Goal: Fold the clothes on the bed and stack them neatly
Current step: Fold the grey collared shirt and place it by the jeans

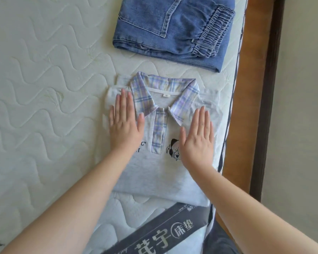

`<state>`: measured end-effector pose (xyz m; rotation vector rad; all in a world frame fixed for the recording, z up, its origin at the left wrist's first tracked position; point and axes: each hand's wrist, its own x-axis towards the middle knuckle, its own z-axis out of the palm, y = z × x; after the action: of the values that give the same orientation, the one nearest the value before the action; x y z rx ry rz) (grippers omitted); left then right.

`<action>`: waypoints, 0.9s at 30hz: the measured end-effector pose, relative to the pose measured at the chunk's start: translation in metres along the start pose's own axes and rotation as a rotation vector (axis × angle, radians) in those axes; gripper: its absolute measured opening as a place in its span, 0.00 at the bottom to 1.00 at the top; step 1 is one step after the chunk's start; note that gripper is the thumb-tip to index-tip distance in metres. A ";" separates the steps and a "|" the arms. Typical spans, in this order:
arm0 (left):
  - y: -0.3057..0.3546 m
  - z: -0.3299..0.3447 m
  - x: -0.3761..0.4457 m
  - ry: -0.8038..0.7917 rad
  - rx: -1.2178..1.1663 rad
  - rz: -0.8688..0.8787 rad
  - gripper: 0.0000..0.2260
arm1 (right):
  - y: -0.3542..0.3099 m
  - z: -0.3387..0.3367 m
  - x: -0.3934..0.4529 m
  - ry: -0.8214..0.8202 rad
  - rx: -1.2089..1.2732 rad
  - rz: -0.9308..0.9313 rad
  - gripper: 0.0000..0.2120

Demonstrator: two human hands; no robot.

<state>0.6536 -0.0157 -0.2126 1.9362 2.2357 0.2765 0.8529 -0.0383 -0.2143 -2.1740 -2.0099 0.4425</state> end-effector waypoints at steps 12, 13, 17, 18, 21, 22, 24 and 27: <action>-0.016 0.022 -0.174 -0.135 0.180 0.279 0.25 | 0.007 0.022 -0.140 -0.305 -0.114 -0.219 0.28; -0.021 0.019 -0.184 -0.139 0.182 0.283 0.25 | 0.011 0.018 -0.149 -0.347 -0.126 -0.228 0.29; -0.038 0.008 -0.226 -0.227 0.171 0.299 0.27 | 0.022 0.005 -0.190 -0.464 -0.195 -0.246 0.31; -0.042 0.003 -0.235 -0.265 0.177 0.299 0.27 | 0.022 0.001 -0.198 -0.481 -0.202 -0.236 0.31; -0.047 -0.021 -0.245 -0.425 0.234 0.316 0.28 | 0.013 -0.019 -0.215 -0.528 -0.175 -0.149 0.29; -0.046 -0.033 -0.246 -0.491 0.256 0.334 0.28 | 0.007 -0.031 -0.219 -0.529 -0.170 -0.119 0.28; -0.042 -0.063 -0.248 -0.555 0.264 0.372 0.27 | -0.008 -0.062 -0.230 -0.512 -0.170 -0.073 0.27; -0.027 -0.130 -0.247 -0.497 0.211 0.415 0.25 | -0.031 -0.122 -0.251 -0.467 -0.135 -0.072 0.27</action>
<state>0.6301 -0.2681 -0.0915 2.2533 1.5946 -0.3705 0.8464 -0.2730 -0.0612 -2.2224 -2.4033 0.8998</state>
